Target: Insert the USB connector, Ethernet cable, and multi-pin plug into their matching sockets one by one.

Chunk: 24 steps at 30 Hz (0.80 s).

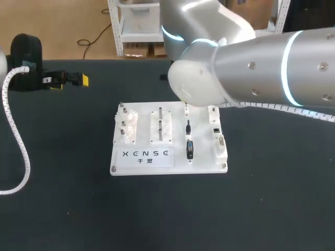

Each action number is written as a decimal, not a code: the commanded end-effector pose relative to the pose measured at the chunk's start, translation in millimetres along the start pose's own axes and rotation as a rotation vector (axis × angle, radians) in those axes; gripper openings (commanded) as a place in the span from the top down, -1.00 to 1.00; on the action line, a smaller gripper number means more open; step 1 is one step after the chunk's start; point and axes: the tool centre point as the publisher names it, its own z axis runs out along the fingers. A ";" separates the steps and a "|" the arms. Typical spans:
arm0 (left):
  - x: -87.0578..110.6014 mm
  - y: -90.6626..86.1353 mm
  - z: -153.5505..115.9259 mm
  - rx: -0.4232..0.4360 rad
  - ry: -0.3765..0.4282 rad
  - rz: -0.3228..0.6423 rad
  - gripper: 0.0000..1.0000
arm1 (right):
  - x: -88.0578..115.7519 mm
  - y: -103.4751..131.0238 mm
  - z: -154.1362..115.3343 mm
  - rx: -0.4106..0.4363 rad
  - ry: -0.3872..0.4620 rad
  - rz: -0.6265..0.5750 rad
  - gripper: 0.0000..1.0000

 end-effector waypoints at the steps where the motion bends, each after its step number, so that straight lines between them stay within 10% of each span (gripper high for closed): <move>1: 0.0 0.0 0.0 0.000 0.000 0.000 -1.00 | 10.1 -18.2 -20.7 -0.038 -0.068 0.010 1.00; 24: 0.0 0.0 0.0 0.000 0.000 0.000 -1.00 | 17.2 -78.9 -4.0 0.042 -0.051 0.058 1.00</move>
